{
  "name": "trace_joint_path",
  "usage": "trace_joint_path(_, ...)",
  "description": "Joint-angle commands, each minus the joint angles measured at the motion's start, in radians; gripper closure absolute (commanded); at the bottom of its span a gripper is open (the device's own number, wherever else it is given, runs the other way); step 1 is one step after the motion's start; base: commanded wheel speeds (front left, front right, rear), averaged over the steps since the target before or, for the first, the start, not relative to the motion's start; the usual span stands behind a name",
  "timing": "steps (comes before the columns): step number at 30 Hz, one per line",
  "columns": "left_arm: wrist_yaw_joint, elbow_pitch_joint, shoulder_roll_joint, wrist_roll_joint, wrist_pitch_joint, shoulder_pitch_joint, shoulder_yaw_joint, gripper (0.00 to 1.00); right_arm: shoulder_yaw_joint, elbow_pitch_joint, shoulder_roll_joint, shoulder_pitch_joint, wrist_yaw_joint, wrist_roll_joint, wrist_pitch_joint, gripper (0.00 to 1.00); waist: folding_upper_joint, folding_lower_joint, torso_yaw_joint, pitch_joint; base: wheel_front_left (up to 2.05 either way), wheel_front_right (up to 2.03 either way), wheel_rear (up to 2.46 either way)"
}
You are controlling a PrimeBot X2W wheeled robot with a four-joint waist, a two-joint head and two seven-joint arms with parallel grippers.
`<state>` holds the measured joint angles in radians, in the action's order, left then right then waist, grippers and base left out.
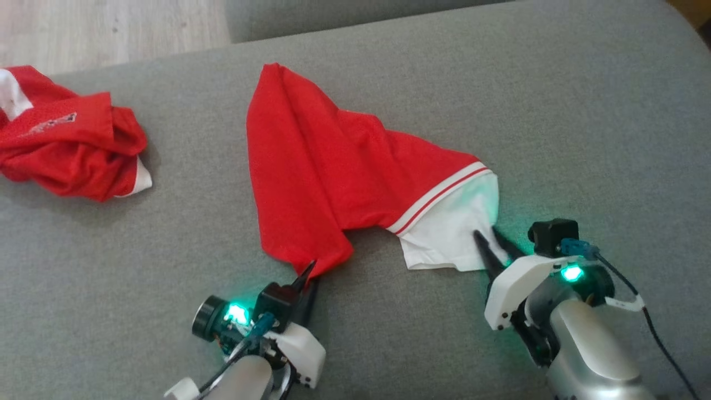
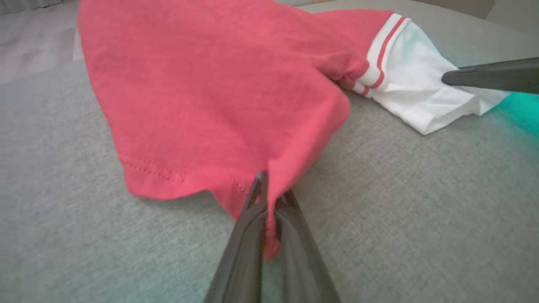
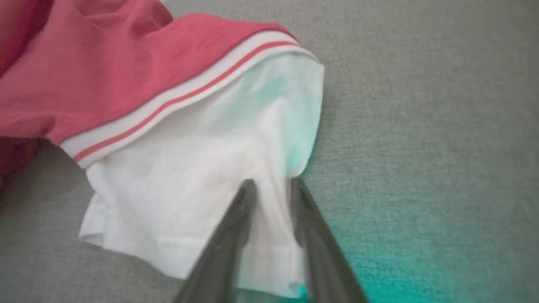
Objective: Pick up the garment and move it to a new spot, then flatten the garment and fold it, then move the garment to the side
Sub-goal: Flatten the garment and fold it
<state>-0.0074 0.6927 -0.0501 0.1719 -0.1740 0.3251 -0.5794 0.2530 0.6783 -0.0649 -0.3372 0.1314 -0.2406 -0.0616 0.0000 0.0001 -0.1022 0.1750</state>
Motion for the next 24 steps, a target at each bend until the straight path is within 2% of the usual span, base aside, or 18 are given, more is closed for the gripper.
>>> trace_joint_path(1, 0.004, -0.013, 0.0, 0.015, -0.013, 0.013, 0.03, 1.0, 0.033, 0.0, 0.015, 0.015, -0.001, -0.023, -0.013, 1.0, 0.0, -0.0001, 0.002, -0.016, 0.0, 0.0, 0.0)
trace_joint_path(5, -0.005, -0.053, -0.025, 0.076, -0.021, -0.031, 0.078, 1.0, 0.007, -0.059, 0.015, 0.022, -0.001, -0.133, 0.01, 1.0, 0.0, -0.0001, 0.003, -0.054, 0.0, 0.0, 0.0)
trace_joint_path(8, -0.023, -0.18, -0.073, 0.146, 0.004, -0.088, 0.134, 1.0, -0.04, -0.178, 0.015, 0.034, -0.001, -0.249, 0.0, 1.0, 0.0, -0.0001, 0.008, -0.09, 0.0, 0.0, 0.0)
trace_joint_path(13, -0.047, -0.596, -0.198, 0.292, 0.163, -0.2, 0.247, 1.0, -0.165, -0.524, 0.0, 0.093, -0.001, -0.432, -0.133, 1.0, 0.0, -0.0001, 0.024, -0.14, 0.0, 0.0, 0.0)
trace_joint_path(18, -0.03, -1.066, -0.328, 0.414, 0.394, -0.243, 0.345, 1.0, -0.338, -0.906, -0.011, 0.139, -0.001, -0.573, -0.328, 1.0, 0.0, -0.0001, 0.033, -0.157, 0.0, 0.0, 0.0)
trace_joint_path(21, -0.02, -1.25, -0.387, 0.47, 0.511, -0.205, 0.387, 1.0, -0.436, -1.064, -0.002, 0.114, -0.001, -0.62, -0.442, 1.0, 0.0, -0.0001, 0.031, -0.157, 0.0, 0.0, 0.0)
trace_joint_path(24, -0.011, -1.363, -0.425, 0.535, 0.604, -0.125, 0.427, 1.0, -0.526, -1.165, 0.008, 0.044, -0.001, -0.654, -0.536, 1.0, 0.0, -0.0001, 0.024, -0.142, 0.0, 0.0, 0.0)
